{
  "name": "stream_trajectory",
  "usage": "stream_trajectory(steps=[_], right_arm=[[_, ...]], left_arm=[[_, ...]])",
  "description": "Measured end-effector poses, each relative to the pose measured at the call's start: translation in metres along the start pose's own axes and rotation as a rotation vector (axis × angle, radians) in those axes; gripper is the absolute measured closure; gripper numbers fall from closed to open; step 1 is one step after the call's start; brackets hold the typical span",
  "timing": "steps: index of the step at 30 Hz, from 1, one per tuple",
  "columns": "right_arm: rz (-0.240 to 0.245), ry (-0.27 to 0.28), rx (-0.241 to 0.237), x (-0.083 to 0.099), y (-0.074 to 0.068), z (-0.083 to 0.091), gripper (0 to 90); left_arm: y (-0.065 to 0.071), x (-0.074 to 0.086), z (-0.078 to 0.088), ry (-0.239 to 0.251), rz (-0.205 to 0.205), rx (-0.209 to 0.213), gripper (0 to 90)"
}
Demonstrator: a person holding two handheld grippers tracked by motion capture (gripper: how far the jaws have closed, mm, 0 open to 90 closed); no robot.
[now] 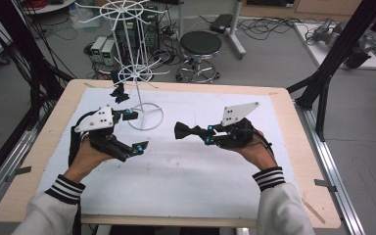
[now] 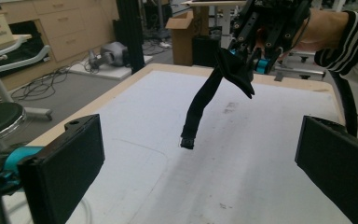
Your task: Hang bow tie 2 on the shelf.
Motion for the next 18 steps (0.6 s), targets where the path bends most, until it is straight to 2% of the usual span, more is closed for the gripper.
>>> stream_trajectory(steps=[13,16,18], right_arm=[[0.020,0.031,-0.013,-0.010,-0.013,-0.003,79.7],[0.026,0.040,-0.018,-0.013,-0.016,-0.005,79.7],[0.029,0.040,-0.021,-0.015,-0.017,-0.008,79.7]], left_arm=[[0.014,-0.008,-0.024,-0.016,-0.015,0.079,2.9],[0.018,-0.009,-0.028,-0.006,-0.041,0.110,13.5],[0.019,-0.009,-0.030,-0.007,-0.038,0.115,13.6]])
Point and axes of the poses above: each handheld gripper's, and its own axes: z roughly backward along the jaws, x roughly out of its underside, y roughly to its right, the point moved 3 cm from there along -z, roughly forward along the jaws, and after that the axes turned 2 degrees about z, right-handed, at the moved point
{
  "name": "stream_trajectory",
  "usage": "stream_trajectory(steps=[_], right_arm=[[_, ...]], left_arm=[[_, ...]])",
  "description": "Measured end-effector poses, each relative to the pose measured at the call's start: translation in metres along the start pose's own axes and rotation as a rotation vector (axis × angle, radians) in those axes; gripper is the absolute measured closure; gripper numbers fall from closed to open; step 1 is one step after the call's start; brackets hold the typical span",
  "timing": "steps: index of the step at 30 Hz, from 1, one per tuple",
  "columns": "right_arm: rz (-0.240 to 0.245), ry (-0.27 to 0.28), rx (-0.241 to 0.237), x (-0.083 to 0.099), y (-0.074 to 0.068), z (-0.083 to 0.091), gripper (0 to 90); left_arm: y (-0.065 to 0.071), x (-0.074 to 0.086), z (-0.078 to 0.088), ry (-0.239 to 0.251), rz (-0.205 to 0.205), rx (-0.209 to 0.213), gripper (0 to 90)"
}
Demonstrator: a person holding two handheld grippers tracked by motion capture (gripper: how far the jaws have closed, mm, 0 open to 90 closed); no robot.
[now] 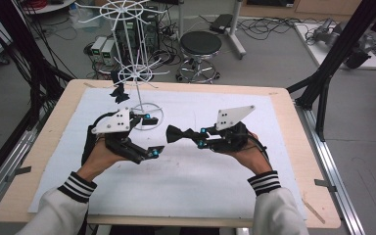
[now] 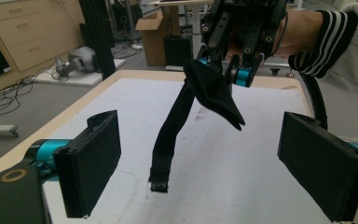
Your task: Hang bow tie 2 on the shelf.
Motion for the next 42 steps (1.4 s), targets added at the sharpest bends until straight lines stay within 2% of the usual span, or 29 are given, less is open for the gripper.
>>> stream_trajectory(steps=[6,13,16,19,21,28,31,35,39,42], right_arm=[[0.010,-0.002,-0.022,-0.005,-0.002,-0.010,79.6],[0.018,-0.003,-0.033,-0.009,-0.003,-0.020,79.3],[0.021,-0.002,-0.040,-0.011,-0.004,-0.023,79.3],[0.026,0.001,-0.041,-0.012,-0.004,-0.025,79.3],[0.023,0.001,-0.045,-0.012,-0.004,-0.026,79.3],[0.023,0.003,-0.039,-0.012,-0.003,-0.026,79.3],[0.023,-0.001,-0.036,-0.011,-0.003,-0.027,79.3],[0.024,-0.004,-0.042,-0.011,-0.003,-0.027,79.3],[0.030,-0.003,-0.039,-0.011,-0.003,-0.028,78.0],[0.027,0.005,-0.032,-0.012,-0.003,-0.028,73.4]], left_arm=[[0.001,0.000,-0.003,-0.004,0.007,0.017,15.4],[-0.002,0.001,-0.002,0.003,0.027,0.048,30.2],[-0.002,0.002,-0.003,0.004,0.032,0.051,32.7],[-0.002,0.002,-0.003,-0.003,0.022,0.054,41.3],[-0.002,0.003,-0.003,-0.006,0.025,0.058,43.5],[-0.003,0.005,-0.003,0.004,0.037,0.067,64.8],[-0.004,0.006,-0.003,0.007,0.056,0.072,68.2],[-0.004,0.005,-0.002,0.005,0.051,0.076,76.8],[-0.004,0.005,-0.001,0.004,0.078,0.073,79.3],[-0.004,0.004,0.000,0.007,0.088,0.072,79.8]])
Point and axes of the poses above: each handheld gripper's, and its own axes: z roughly backward along the jaws, x roughly out of its underside, y roughly to its right, the point moved 3 cm from there along -z, roughly forward along the jaws, and after that the axes turned 2 degrees about z, right-handed, at the moved point
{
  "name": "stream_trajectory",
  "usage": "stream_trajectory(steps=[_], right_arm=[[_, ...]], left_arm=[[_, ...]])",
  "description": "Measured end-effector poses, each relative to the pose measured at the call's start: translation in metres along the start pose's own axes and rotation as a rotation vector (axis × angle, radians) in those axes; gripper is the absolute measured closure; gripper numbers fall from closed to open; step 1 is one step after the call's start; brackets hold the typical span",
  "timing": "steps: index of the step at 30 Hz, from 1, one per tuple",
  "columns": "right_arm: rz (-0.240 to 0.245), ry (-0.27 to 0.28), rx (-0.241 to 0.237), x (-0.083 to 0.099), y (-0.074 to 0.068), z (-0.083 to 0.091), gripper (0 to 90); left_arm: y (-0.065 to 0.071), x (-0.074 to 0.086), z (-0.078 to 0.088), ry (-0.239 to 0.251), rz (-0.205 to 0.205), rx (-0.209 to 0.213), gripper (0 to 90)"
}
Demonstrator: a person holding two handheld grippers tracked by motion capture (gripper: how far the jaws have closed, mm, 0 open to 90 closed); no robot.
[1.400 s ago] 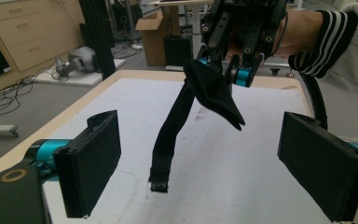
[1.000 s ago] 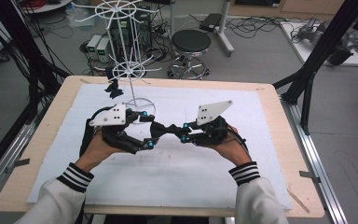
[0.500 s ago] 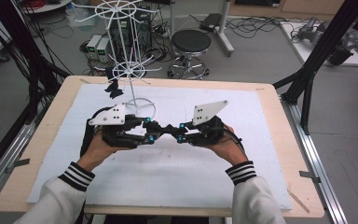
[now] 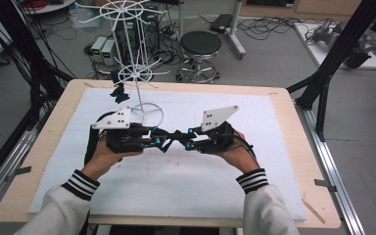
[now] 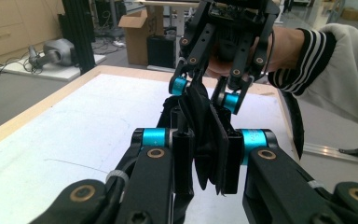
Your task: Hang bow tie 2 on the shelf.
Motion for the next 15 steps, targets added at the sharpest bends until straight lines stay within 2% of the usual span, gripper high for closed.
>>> stream_trajectory(steps=[1,2,3,4,5,6,8,15], right_arm=[[-0.003,0.003,-0.003,0.0000,0.0000,-0.0003,71.0],[-0.004,0.005,-0.004,0.0001,-0.0001,-0.0006,64.9],[-0.006,0.012,0.003,0.0002,-0.0002,-0.0012,49.3],[-0.011,0.022,0.027,0.0002,0.0000,-0.0025,25.6],[-0.026,0.025,0.061,0.0000,-0.0009,-0.0043,7.1],[-0.019,0.021,0.077,0.0003,-0.0014,-0.0060,0.7],[-0.017,0.019,0.047,0.0007,-0.0030,-0.0074,0.6],[0.002,0.023,0.034,0.0000,-0.0040,-0.0098,0.6]], left_arm=[[0.0003,0.0001,-0.0001,0.000,-0.002,-0.003,79.9],[0.0006,0.0001,-0.0001,-0.005,-0.003,-0.009,79.9],[0.0007,0.0005,-0.0001,-0.012,-0.007,-0.011,80.0],[0.0008,0.0007,-0.0001,-0.011,-0.004,-0.011,80.0],[0.0006,0.0008,0.0001,-0.009,-0.003,-0.013,80.0],[0.0001,0.0007,0.0005,-0.011,-0.009,-0.014,80.0],[0.0003,0.0005,0.0006,-0.008,-0.010,-0.014,80.0],[0.0002,-0.0001,0.0018,0.002,-0.009,-0.022,79.9]])
Point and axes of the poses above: each handheld gripper's, and its own axes: z roughly backward along the jaws, x roughly out of its underside, y roughly to its right, the point moved 3 cm from there along -z, roughly forward along the jaws, and after that the axes turned 2 degrees about z, right-handed, at the moved point
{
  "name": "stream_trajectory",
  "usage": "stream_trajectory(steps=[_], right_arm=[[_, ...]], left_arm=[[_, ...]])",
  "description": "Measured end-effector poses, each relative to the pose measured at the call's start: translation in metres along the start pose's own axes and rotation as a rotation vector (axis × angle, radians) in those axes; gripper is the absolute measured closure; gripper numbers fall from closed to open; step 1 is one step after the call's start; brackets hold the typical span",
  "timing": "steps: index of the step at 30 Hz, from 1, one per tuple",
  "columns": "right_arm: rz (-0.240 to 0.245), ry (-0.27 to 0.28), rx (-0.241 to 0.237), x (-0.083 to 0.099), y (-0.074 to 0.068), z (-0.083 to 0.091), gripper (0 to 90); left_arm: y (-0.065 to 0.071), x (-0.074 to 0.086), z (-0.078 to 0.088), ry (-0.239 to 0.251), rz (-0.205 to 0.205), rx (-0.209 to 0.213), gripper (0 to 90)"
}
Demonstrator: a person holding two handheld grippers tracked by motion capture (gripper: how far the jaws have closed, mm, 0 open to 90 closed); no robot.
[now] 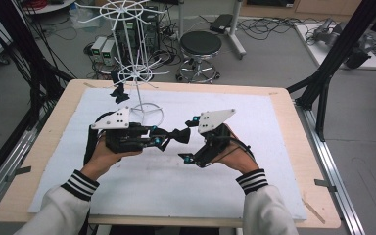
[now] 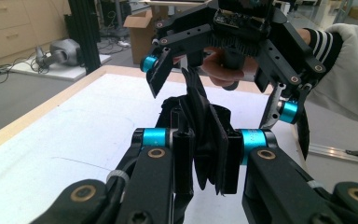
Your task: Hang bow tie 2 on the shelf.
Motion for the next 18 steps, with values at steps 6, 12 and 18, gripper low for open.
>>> stream_trajectory(steps=[6,12,18], right_arm=[[-0.004,0.001,0.013,0.000,0.000,0.002,0.6],[-0.025,0.015,0.031,0.002,0.001,0.009,0.6],[-0.061,0.038,0.073,0.013,0.001,0.019,0.6]], left_arm=[[0.000,-0.001,0.004,0.012,-0.003,-0.008,79.9],[-0.001,-0.003,0.008,0.020,0.002,-0.016,79.9],[-0.003,-0.008,0.017,0.038,0.010,-0.036,79.8]])
Point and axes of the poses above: each handheld gripper's, and its own axes: z roughly backward along the jaws, x roughly out of its underside, y roughly to its right, the point moved 3 cm from there along -z, roughly forward along the jaws, and after that the axes turned 2 degrees about z, right-handed, at the moved point
